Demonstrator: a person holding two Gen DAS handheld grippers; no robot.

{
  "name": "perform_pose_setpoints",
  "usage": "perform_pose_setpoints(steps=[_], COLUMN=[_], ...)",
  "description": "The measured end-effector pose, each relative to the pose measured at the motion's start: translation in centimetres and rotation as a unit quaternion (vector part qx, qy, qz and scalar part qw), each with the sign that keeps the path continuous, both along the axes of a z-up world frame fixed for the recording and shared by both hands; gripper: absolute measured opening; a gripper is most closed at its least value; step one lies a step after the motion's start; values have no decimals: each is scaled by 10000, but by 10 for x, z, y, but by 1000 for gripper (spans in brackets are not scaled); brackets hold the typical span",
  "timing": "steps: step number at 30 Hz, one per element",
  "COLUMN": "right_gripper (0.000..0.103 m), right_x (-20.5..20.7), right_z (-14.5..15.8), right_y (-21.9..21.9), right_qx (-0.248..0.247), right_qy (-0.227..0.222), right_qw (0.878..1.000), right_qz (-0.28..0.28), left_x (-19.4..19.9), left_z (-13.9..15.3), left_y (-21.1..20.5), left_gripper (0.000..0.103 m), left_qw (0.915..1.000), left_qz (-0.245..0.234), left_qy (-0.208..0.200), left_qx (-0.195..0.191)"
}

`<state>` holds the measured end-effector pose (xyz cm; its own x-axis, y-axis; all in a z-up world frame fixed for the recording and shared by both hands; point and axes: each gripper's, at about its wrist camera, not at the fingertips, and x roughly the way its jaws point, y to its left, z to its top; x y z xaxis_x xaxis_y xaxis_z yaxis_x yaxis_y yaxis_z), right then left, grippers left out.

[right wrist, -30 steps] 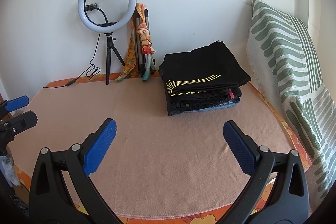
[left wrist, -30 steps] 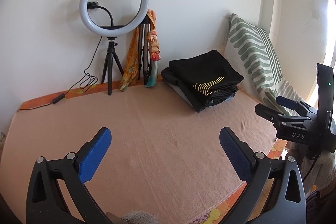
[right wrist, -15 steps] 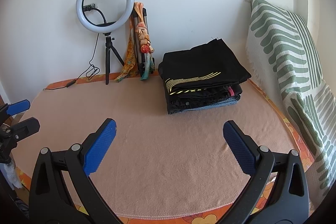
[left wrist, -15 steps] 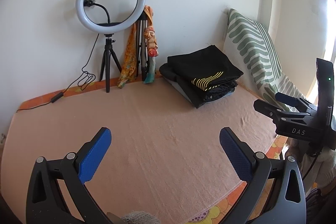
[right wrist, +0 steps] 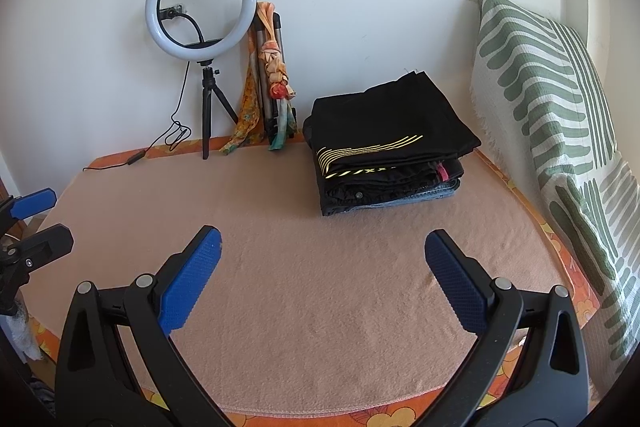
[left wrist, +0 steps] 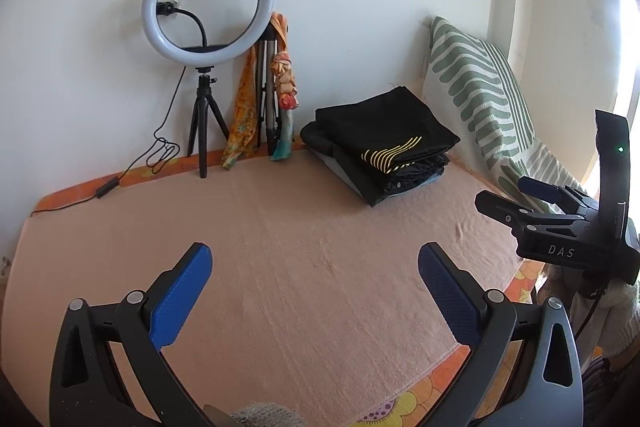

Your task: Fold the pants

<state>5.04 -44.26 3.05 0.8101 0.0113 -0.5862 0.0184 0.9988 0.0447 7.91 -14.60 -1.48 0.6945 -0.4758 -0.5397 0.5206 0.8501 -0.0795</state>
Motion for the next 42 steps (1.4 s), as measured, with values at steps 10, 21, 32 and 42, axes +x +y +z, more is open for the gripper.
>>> perform_pose_setpoints(steps=[10, 21, 32, 42], right_gripper=[103, 103, 103, 103], right_x=[1, 0, 1, 6], right_z=[-3, -3, -6, -7], right_y=[2, 3, 6, 10], right_qx=[27, 31, 19, 28], right_qy=[21, 24, 43, 50], right_qw=[10000, 10000, 10000, 9999], right_qz=[42, 35, 70, 162], left_x=[-2, -2, -1, -4], left_z=[2, 4, 5, 3], left_y=[0, -1, 3, 8], left_gripper=[103, 103, 103, 103], left_qw=[10000, 10000, 10000, 9996], left_qz=[-13, -29, 58, 102], left_qy=[-40, -55, -43, -252], left_qx=[-6, -3, -44, 18])
